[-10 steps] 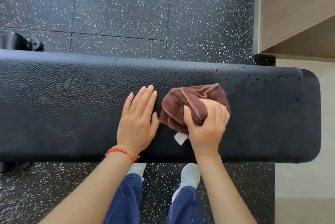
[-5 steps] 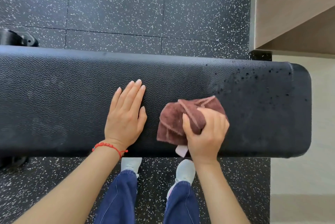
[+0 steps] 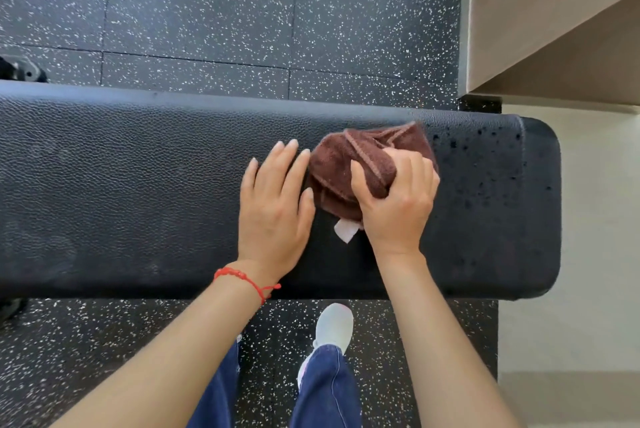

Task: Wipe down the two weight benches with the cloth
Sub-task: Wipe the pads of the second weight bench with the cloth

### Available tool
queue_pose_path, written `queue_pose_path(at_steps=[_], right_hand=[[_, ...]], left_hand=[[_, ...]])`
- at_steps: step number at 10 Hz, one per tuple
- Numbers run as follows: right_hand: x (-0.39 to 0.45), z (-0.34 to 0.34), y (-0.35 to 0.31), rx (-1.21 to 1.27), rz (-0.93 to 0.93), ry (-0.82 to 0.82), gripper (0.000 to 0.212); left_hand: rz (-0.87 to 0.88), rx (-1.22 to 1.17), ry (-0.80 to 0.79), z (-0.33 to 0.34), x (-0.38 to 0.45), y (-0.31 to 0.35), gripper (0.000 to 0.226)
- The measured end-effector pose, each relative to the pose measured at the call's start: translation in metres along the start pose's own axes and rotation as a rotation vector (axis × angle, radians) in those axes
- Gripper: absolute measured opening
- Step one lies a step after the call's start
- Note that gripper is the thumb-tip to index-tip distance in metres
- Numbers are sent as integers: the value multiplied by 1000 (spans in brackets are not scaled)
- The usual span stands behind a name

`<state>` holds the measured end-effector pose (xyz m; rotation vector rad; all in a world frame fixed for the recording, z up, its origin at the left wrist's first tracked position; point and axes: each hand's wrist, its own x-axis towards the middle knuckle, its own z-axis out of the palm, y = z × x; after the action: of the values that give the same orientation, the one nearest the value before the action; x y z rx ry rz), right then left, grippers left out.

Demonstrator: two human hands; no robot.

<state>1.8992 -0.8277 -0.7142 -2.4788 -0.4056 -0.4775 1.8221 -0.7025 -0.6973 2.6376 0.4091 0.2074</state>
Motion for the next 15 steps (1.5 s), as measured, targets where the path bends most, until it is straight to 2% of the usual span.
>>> queue_pose_path(at_steps=[1,3,4,6,8,10,11,13,15], right_hand=[[-28,-23,13,33,18,-32,35],[-72,-56,31,10,58,-48,36],[-62,-47,31,-47,59,-17,32],[-34,-38,42,-22,-66,-16,38],[38,-8,53,-23,-90,44,37],[29,-14,54,41,-68,23,35],[14,-22,49,80,-1,23,35],[-39,-53,48,55,93,-13,36],[-38,-51,51,-43,56,34,37]], left_hand=[[-57,15,-17,15,2,14,45],[-18,219,-48,32,-4,10,47],[-11,243,-37,33,-4,10,48],[-11,249,-12,33,-2,13,49],[-16,250,1,34,-3,13,49],[-11,258,7,35,-3,12,50],[-13,260,0,35,-3,11,50],[-5,275,-19,36,-4,11,50],[-1,276,-19,36,-3,11,51]])
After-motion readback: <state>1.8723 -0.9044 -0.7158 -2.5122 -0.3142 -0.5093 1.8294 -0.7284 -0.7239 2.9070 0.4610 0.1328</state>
